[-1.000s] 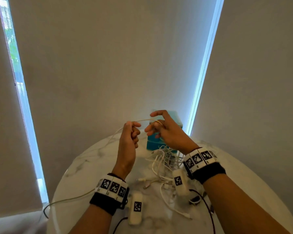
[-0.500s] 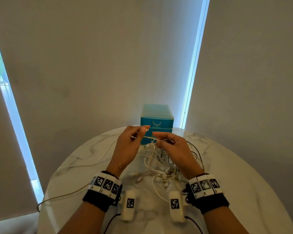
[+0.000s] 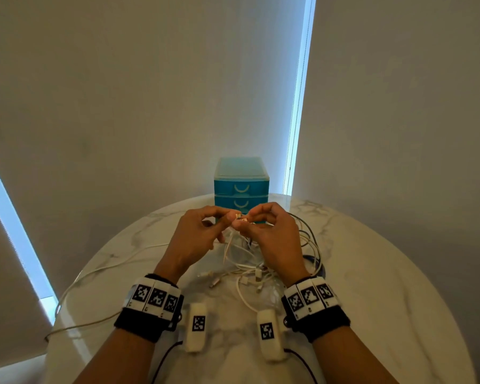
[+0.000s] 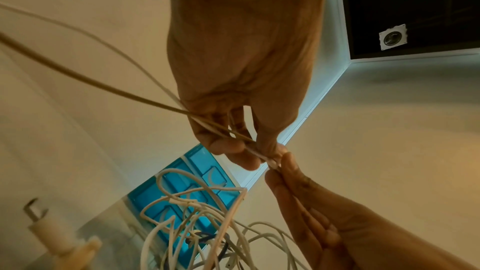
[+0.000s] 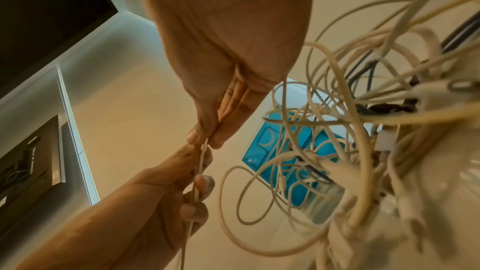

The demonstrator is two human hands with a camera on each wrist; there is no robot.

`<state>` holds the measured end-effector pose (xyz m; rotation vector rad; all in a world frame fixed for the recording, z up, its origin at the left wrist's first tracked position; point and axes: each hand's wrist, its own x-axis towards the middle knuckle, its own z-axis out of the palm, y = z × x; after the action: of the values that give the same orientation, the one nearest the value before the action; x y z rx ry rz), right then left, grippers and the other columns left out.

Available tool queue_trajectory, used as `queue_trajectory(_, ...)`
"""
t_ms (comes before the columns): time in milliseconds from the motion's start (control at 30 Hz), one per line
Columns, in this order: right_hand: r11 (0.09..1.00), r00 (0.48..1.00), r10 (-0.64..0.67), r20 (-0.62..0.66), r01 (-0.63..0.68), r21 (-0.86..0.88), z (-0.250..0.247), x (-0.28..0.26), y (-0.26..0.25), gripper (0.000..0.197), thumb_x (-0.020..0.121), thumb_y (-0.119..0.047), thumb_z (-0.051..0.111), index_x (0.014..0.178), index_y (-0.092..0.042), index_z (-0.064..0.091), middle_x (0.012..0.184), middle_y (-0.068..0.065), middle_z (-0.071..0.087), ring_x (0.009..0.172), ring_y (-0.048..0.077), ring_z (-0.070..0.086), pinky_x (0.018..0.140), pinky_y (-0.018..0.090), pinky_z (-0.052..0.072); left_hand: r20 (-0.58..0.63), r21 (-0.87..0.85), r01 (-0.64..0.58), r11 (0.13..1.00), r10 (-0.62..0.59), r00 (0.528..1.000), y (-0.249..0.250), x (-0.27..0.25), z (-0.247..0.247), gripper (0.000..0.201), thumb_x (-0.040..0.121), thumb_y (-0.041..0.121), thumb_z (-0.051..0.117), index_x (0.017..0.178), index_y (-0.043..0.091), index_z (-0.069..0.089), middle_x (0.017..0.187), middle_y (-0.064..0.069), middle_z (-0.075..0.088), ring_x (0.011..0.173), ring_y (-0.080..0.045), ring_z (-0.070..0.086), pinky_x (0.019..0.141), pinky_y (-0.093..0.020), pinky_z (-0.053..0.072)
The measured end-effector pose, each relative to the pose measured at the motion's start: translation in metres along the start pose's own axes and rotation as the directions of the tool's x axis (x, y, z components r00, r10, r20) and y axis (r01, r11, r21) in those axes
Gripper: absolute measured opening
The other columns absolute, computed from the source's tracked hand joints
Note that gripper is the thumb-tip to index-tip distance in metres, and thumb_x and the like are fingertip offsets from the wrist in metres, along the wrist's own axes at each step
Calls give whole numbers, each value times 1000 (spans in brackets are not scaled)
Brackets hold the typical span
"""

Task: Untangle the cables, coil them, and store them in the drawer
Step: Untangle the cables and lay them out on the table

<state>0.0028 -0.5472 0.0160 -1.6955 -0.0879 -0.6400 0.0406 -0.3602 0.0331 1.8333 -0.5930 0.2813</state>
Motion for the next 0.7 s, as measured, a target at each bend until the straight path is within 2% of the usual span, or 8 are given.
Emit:
queue_trajectory(100, 1000, 1000, -23, 6, 23, -19, 1, -2, 2, 39, 81, -39, 93, 114, -26, 76, 104, -8, 81, 98, 8, 78, 87, 38, 67, -2, -13, 0, 1000, 0, 1000, -3, -1, 3, 20, 104, 32, 69, 117, 25, 82, 99, 6, 77, 63, -11, 64, 60, -17, 52)
queue_trajectory(200, 999, 999, -30, -28, 29, -28, 3, -3, 5, 29, 85, -42, 89, 108, -28, 81, 107, -8, 81, 102, 11, 78, 88, 43, 67, 40, 52, -9, 999, 7, 999, -3, -2, 5, 23, 108, 34, 62, 117, 25, 81, 92, 4, 72, 65, -4, 60, 65, -18, 54)
queue_trajectory(333, 999, 999, -9, -44, 8, -34, 3, -4, 5, 26, 88, -42, 86, 107, -25, 81, 103, -9, 81, 99, 10, 78, 88, 42, 67, 152, -107, 196, 975, -179, 972, -2, -1, 3, 37, 113, 38, 50, 104, 22, 83, 71, 1, 60, 68, -12, 49, 65, -23, 44)
queue_trajectory(367, 1000, 999, 2, -41, -3, -27, 3, -5, 5, 23, 89, -40, 86, 106, -25, 81, 101, -9, 81, 99, 9, 77, 89, 42, 66, 178, -98, 229, 968, -210, 961, -1, -1, 4, 42, 114, 39, 46, 105, 20, 82, 71, 0, 61, 68, -12, 49, 66, -25, 43)
queue_trajectory(433, 1000, 1000, 0, -26, -1, -20, 4, -7, 1, 18, 90, -33, 86, 105, -24, 81, 100, -10, 80, 98, 8, 77, 90, 41, 66, 225, 0, 243, 970, -237, 945, -1, -1, 6, 50, 116, 43, 37, 106, 16, 78, 74, 4, 66, 64, -3, 52, 69, -25, 42)
queue_trajectory(500, 998, 1000, -24, 11, 25, -56, 5, -8, -3, 15, 91, -31, 84, 104, -25, 80, 98, -11, 80, 97, 8, 77, 89, 40, 66, 248, 74, 248, 966, -259, 934, 0, -2, 8, 50, 116, 48, 34, 105, 22, 74, 76, 10, 66, 65, 0, 55, 68, -23, 42)
queue_trajectory(567, 995, 998, -41, 39, 44, -88, 2, -6, -8, 13, 93, -30, 83, 104, -25, 80, 96, -9, 81, 94, 9, 78, 87, 42, 67, 195, 69, 267, 961, -276, 941, -1, -2, 8, 47, 115, 48, 35, 103, 27, 74, 85, 10, 67, 79, -6, 57, 73, -26, 45)
queue_trajectory(700, 999, 1000, -10, -1, 10, -31, -25, 1, -23, 11, 97, -22, 78, 107, -18, 77, 91, 1, 82, 82, 17, 81, 85, 47, 67, -12, 66, 219, 973, -219, 976, -3, 3, 0, 54, 117, 42, 31, 92, 16, 71, 89, 6, 62, 85, -13, 51, 79, -32, 43)
